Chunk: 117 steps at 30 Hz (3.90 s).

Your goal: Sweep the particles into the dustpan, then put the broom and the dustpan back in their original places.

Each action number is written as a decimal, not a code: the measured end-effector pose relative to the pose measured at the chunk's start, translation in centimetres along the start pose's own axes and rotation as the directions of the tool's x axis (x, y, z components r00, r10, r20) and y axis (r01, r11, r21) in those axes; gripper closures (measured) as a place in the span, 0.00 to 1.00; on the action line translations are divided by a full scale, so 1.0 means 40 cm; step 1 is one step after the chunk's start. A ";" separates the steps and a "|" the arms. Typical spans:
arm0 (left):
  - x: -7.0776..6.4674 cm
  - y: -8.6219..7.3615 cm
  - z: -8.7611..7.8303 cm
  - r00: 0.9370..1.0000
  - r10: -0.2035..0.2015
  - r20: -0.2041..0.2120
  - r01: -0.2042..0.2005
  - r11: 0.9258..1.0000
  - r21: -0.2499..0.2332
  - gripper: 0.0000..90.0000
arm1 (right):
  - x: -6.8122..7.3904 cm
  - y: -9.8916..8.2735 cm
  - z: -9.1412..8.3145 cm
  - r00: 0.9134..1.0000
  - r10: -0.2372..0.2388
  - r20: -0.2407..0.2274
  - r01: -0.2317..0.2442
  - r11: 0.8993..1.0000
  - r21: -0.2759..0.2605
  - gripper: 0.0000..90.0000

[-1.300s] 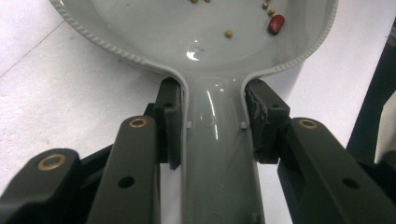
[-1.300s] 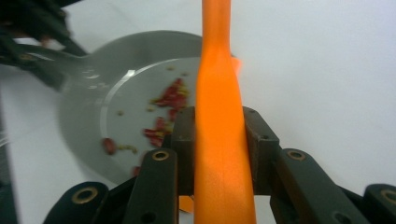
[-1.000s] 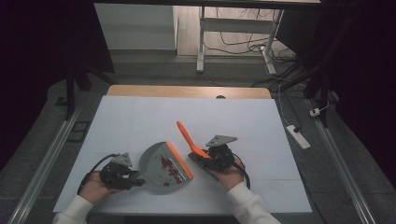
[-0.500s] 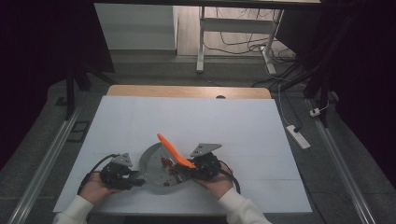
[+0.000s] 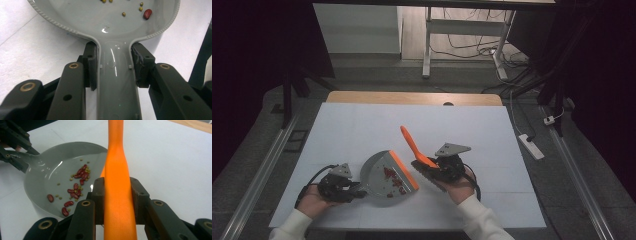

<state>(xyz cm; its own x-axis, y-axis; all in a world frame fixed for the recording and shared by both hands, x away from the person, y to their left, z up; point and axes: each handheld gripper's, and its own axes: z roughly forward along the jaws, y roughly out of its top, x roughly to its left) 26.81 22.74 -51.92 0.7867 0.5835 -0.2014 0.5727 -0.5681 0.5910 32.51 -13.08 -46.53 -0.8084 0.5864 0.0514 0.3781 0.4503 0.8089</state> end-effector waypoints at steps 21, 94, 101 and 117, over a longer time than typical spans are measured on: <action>0.012 -0.004 -0.037 0.995 -0.094 -0.046 0.087 0.988 -0.127 0.69 | -0.060 -0.003 -0.071 0.999 0.013 0.042 -0.013 1.000 -0.023 0.77; -0.027 -0.056 -0.042 0.743 -0.596 -0.304 0.480 0.791 -0.379 0.69 | -0.145 -0.148 -0.180 0.995 0.081 0.054 -0.083 0.996 0.024 0.77; -0.015 -0.057 -0.024 0.703 -0.634 -0.324 0.508 0.765 -0.395 0.69 | -0.146 -0.155 -0.177 0.995 0.086 0.045 -0.088 0.995 0.036 0.77; -0.012 -0.057 0.008 0.680 -0.655 -0.329 0.545 0.752 -0.372 0.68 | -0.180 -0.177 -0.161 0.990 0.125 0.072 -0.130 0.989 0.064 0.77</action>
<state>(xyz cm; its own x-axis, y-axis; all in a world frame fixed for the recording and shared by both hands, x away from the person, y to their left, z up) 25.19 23.56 -53.41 0.0838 0.9599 -0.2676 0.7732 0.1067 0.6251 32.73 -24.83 -48.84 -0.7202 0.6850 0.1097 0.5078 0.4128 0.7561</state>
